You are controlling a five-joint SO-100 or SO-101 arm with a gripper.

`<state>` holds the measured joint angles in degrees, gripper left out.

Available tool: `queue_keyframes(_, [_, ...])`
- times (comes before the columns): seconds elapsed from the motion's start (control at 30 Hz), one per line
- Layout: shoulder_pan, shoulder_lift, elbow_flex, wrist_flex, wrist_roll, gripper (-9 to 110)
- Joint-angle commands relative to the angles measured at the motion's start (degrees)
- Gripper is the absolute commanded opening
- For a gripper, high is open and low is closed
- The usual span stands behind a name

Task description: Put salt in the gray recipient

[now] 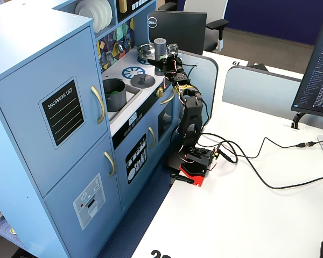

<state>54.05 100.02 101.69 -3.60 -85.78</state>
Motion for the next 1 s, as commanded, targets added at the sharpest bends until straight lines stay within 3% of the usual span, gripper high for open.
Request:
queue_keyframes(0.0, [-1.5, -5.0, -11.5, -0.8, 0.3, 58])
queue_keyframes(0.23, [-3.0, -15.2, -22.9, -0.8, -0.5, 49])
queue_keyframes(0.4, [-5.3, -17.7, -26.3, -4.0, -0.4, 0])
queue_keyframes(0.63, [-7.0, -7.4, -25.9, -4.1, 12.2, 0])
queue_keyframes(0.83, [-14.2, 11.3, -24.8, 21.9, 29.7, 0])
queue_keyframes(0.97, [-25.1, 23.0, -18.3, 31.0, 44.7, 0])
